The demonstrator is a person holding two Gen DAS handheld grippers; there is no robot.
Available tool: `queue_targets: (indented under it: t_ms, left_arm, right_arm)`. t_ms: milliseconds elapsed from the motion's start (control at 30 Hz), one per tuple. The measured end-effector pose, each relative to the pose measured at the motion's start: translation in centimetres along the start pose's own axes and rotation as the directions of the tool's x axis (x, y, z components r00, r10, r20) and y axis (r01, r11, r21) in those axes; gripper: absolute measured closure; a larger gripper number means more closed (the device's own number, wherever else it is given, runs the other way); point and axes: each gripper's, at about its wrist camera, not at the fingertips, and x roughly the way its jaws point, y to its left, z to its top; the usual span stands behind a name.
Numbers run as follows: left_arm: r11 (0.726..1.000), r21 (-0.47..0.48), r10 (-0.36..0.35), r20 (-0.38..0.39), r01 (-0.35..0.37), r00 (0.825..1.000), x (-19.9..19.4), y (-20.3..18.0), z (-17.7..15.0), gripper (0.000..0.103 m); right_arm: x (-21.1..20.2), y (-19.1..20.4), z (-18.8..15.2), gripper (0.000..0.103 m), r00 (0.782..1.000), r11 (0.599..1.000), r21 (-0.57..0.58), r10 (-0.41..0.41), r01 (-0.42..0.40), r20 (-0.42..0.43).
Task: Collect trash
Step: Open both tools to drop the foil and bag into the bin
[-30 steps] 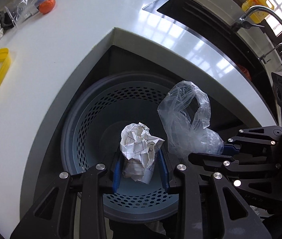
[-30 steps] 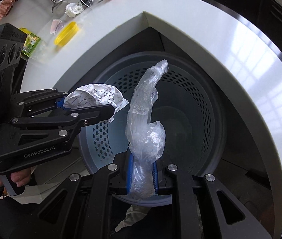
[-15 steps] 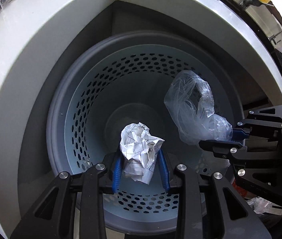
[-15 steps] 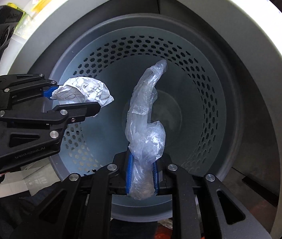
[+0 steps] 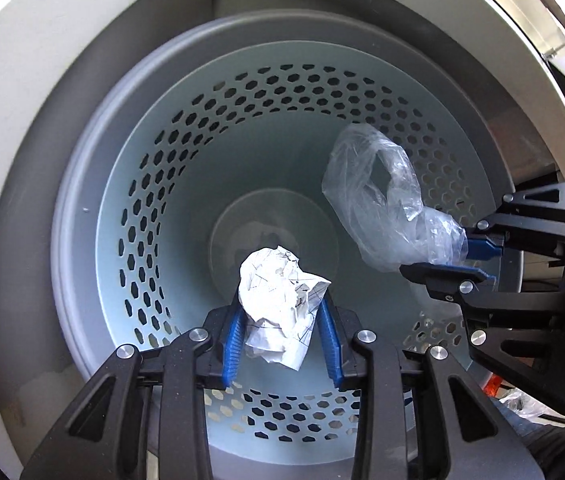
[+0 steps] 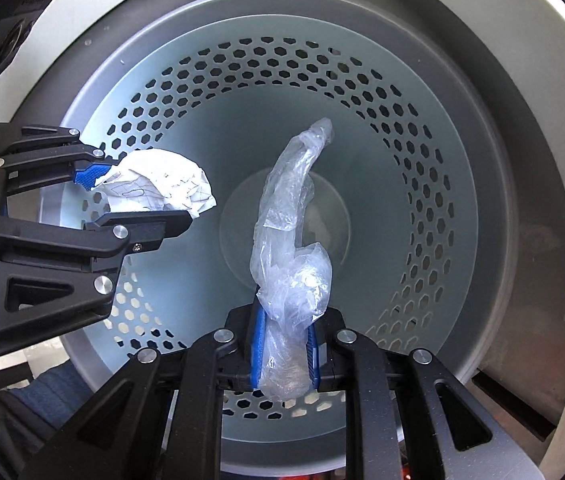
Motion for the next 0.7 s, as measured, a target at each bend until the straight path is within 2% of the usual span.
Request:
queue_targets:
  t_ms: [33, 300, 500, 567, 633, 700]
  left_arm:
    - [1.0, -0.002, -0.002, 0.001, 0.002, 1.0, 0.0, -0.1, -0.9, 0.07]
    - [1.0, 0.018, -0.004, 0.018, 0.004, 1.0, 0.1, -1.2, -0.9, 0.069]
    - [1.0, 0.022, -0.007, 0.023, 0.006, 1.0, -0.6, -1.5, -1.1, 0.066]
    - [1.0, 0.023, -0.007, 0.029, 0.007, 1.0, -0.7, -1.8, -1.1, 0.062]
    - [1.0, 0.024, -0.008, 0.035, 0.007, 0.999, -1.6, -1.2, -0.7, 0.051]
    - [1.0, 0.024, -0.001, 0.045, 0.0, 0.999, -2.1, -1.4, -0.7, 0.05]
  right_arm:
    - [0.4, 0.4, -0.2, 0.087, 1.0, 1.0, -0.005, -0.005, 0.005, 0.002]
    - [0.2, 2.4, -0.2, 0.086, 1.0, 0.999, -0.015, -0.029, 0.029, 0.004]
    - [0.1, 1.4, -0.7, 0.085, 0.999, 0.999, -0.017, -0.034, 0.034, 0.006]
    - [-0.1, 1.4, -0.7, 0.083, 0.999, 0.999, -0.017, -0.035, 0.035, 0.008]
    - [-0.3, 0.8, -0.7, 0.064, 0.999, 0.999, -0.011, -0.041, 0.041, 0.014]
    - [-0.3, 0.8, -0.7, 0.059, 0.998, 0.998, -0.017, -0.055, 0.056, 0.017]
